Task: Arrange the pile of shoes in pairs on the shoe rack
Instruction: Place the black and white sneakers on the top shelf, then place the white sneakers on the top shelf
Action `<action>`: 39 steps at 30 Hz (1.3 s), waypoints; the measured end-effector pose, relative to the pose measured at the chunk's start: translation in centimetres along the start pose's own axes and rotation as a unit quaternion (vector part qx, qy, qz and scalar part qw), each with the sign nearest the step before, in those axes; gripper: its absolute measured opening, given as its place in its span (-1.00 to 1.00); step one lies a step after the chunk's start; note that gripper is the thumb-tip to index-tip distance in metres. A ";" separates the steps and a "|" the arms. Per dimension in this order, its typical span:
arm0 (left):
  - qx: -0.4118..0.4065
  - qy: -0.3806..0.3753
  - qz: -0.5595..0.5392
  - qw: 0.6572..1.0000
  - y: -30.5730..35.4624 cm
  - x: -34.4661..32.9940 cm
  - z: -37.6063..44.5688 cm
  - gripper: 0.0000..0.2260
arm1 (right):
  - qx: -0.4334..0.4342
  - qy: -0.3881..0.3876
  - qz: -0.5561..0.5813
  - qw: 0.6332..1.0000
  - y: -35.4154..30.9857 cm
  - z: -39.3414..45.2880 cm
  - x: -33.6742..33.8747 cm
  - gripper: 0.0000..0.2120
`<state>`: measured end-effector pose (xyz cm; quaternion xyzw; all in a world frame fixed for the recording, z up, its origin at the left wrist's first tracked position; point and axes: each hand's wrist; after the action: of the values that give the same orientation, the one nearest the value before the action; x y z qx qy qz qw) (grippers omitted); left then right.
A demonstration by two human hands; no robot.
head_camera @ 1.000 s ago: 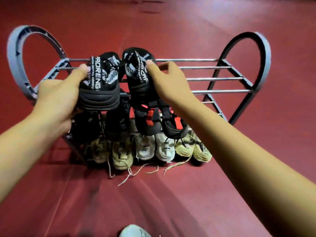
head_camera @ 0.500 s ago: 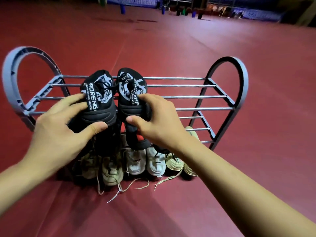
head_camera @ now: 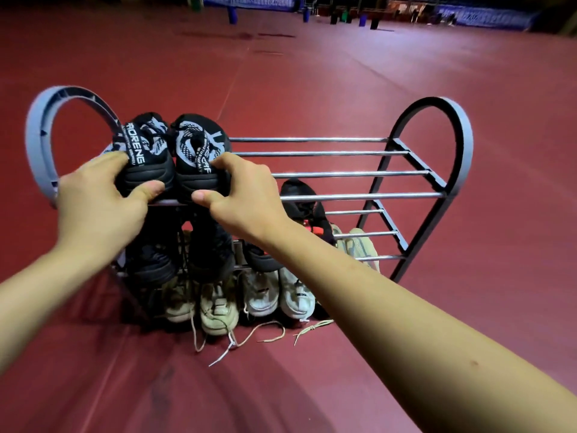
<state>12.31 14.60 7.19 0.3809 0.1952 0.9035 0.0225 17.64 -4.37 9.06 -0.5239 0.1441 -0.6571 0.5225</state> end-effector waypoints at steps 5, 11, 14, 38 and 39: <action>-0.002 -0.003 0.026 1.000 0.1 -0.4 0.2 -0.79 | 0.000 0.007 0.002 1.000 0.1 0.6 -1.2 -0.55; -0.020 0.007 0.000 1.000 -0.6 -0.1 -0.7 -0.78 | -0.002 0.007 0.012 1.000 0.2 0.6 -1.1 -0.57; -0.024 0.004 0.000 1.000 -0.9 0.1 -0.2 -0.77 | -0.017 0.035 0.011 0.999 0.3 1.2 -1.1 -0.58; 0.101 -0.778 0.241 0.571 -7.4 1.9 -29.0 -0.03 | -0.226 -0.569 -0.219 0.760 10.5 -26.5 -2.4 -0.64; 0.130 -0.800 0.222 0.542 -7.6 2.6 -31.7 0.09 | -0.274 -0.605 -0.190 0.723 10.5 -28.4 -2.5 -0.62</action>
<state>-12.41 11.47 -13.95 0.9755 0.1207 0.1651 -0.0813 -0.78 -16.80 -11.61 -0.9468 -0.1317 -0.2175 0.1970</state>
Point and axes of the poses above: each hand's wrist, its own z-axis towards the middle knuckle, its own x-axis out of the back of the hand, y = z × x, and after that the axes turned 8 degrees about z, right-handed
